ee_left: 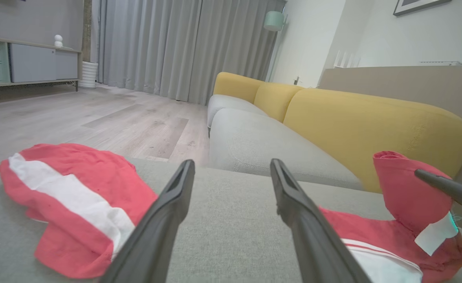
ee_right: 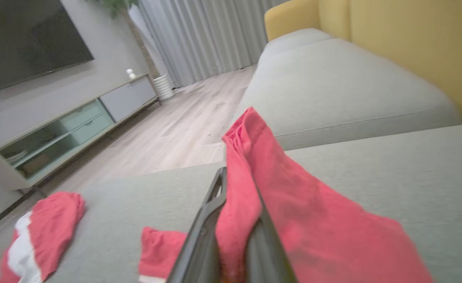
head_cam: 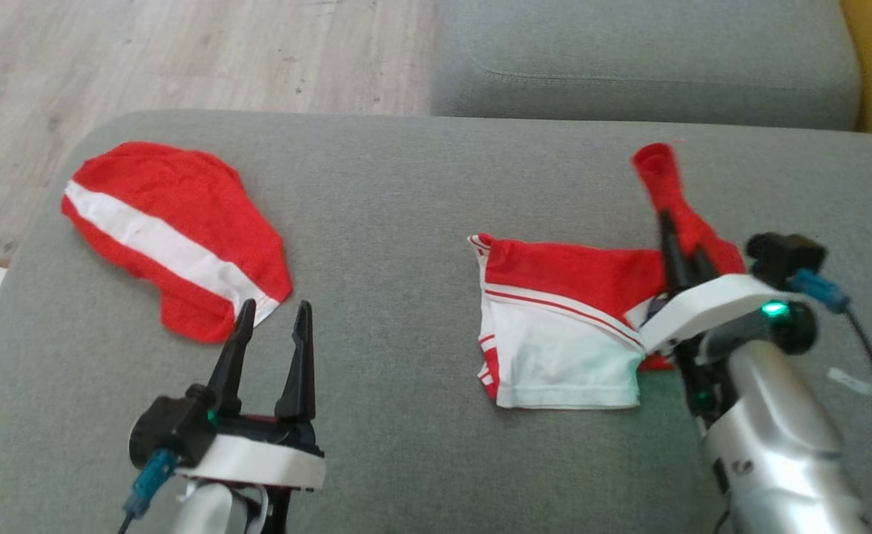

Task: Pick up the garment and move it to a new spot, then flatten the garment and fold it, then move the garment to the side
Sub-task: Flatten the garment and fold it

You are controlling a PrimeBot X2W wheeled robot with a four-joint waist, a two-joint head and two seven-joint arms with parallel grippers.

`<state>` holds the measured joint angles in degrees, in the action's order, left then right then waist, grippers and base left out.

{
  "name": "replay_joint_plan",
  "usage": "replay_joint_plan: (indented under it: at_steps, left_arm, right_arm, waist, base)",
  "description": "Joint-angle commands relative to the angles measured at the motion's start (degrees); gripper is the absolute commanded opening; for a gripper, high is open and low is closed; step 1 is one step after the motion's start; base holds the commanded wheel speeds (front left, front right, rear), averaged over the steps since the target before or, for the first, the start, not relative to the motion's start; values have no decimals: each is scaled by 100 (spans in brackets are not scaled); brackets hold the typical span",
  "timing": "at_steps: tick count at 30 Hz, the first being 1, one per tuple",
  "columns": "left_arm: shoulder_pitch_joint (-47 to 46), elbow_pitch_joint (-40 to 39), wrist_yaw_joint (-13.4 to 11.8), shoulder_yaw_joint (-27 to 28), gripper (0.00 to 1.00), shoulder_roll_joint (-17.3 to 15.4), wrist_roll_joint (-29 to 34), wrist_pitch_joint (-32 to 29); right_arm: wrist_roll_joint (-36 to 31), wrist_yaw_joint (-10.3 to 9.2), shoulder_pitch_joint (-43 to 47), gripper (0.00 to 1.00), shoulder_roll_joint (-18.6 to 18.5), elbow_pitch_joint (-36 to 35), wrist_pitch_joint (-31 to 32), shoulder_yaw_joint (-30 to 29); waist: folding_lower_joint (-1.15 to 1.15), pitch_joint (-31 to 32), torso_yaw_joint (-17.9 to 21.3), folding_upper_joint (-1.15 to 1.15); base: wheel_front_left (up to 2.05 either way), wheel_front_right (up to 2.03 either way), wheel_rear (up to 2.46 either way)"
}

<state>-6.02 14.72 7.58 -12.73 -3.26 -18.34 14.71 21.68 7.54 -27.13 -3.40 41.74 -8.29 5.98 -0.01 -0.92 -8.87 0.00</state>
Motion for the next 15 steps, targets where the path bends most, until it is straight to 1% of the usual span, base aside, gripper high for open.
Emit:
replay_joint_plan:
  at_steps: [1, 7, 12, 15]
  left_arm:
    - [-101, -141, -9, 176, 100, -54, -28, 29]
    - [-81, -130, -9, 146, 100, -53, -49, 29]
    - [-89, -121, -9, 134, 100, -60, -45, 29]
    - [-86, -174, -9, 187, 100, -51, -34, 29]
  right_arm:
    - [179, -5, -99, 0, 51, -254, 3, 366]
    - [706, -5, 59, 0, 51, -288, -44, 1364]
    - [992, -5, 83, 0, 52, -163, -118, 1761]
    - [1041, -5, 90, 0, 52, 107, -201, 2042]
  waist:
    - [1, 17, -91, 0]
    - [1, 28, -300, 0]
    - [1, 11, -423, 0]
    - [1, -32, -514, 0]
  base:
    - [0, 0, 0]
    - [0, 0, 0]
    - [0, 0, 0]
    - [0, 0, 0]
